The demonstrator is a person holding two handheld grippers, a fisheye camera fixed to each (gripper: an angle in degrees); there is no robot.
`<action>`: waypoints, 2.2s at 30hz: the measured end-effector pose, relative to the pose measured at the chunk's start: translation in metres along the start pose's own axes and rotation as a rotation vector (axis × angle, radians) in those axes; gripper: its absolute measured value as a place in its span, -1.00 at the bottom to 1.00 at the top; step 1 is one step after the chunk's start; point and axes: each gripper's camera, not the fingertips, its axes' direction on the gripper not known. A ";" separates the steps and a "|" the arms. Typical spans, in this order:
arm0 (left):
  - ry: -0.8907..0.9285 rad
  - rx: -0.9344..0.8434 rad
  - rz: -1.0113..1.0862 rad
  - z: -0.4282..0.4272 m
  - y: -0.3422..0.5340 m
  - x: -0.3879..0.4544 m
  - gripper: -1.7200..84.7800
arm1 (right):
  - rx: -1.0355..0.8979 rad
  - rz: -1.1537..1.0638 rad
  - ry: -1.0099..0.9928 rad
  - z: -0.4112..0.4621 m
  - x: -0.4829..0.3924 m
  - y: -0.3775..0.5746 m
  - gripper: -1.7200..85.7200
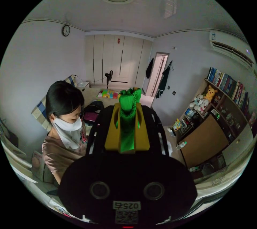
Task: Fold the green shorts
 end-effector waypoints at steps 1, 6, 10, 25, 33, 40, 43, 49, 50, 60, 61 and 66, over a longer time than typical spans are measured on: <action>0.044 -0.007 -0.013 -0.001 0.001 -0.004 -0.58 | 0.007 0.003 -0.003 -0.001 0.000 0.000 -0.80; 0.193 -0.041 -0.061 -0.001 0.013 -0.018 -0.50 | 0.027 -0.022 0.000 0.001 -0.015 -0.007 -0.80; 0.275 -0.092 -0.056 -0.006 0.022 -0.009 -0.53 | 0.011 -0.004 0.035 0.006 -0.023 -0.017 -0.80; 0.148 -0.022 -0.443 -0.132 0.115 -0.109 -0.62 | -0.062 0.115 0.303 0.020 -0.060 -0.067 -0.79; 0.491 0.552 -1.088 -0.247 0.198 -0.151 -0.49 | -0.193 0.283 0.866 0.064 -0.042 -0.144 -0.80; 0.777 0.960 -1.565 -0.212 0.242 -0.192 -0.44 | -0.182 0.307 0.998 0.079 -0.026 -0.188 -0.80; 0.814 1.044 -1.612 -0.201 0.226 -0.225 -0.43 | -0.170 0.328 1.034 0.084 -0.015 -0.195 -0.80; 0.690 1.175 -1.672 -0.192 0.215 -0.292 -0.46 | -0.194 0.388 1.114 0.091 0.010 -0.208 -0.80; 0.662 1.213 -1.686 -0.191 0.217 -0.301 -0.46 | -0.200 0.397 1.136 0.092 0.015 -0.209 -0.80; 0.582 1.437 -1.771 -0.214 0.244 -0.292 -0.49 | -0.269 0.514 1.180 0.094 0.060 -0.202 -0.80; 0.584 1.454 -1.774 -0.215 0.243 -0.291 -0.50 | -0.275 0.513 1.185 0.093 0.062 -0.200 -0.80; 0.650 1.502 -1.800 -0.229 0.254 -0.293 -0.93 | -0.289 0.537 1.169 0.064 0.084 -0.179 -0.80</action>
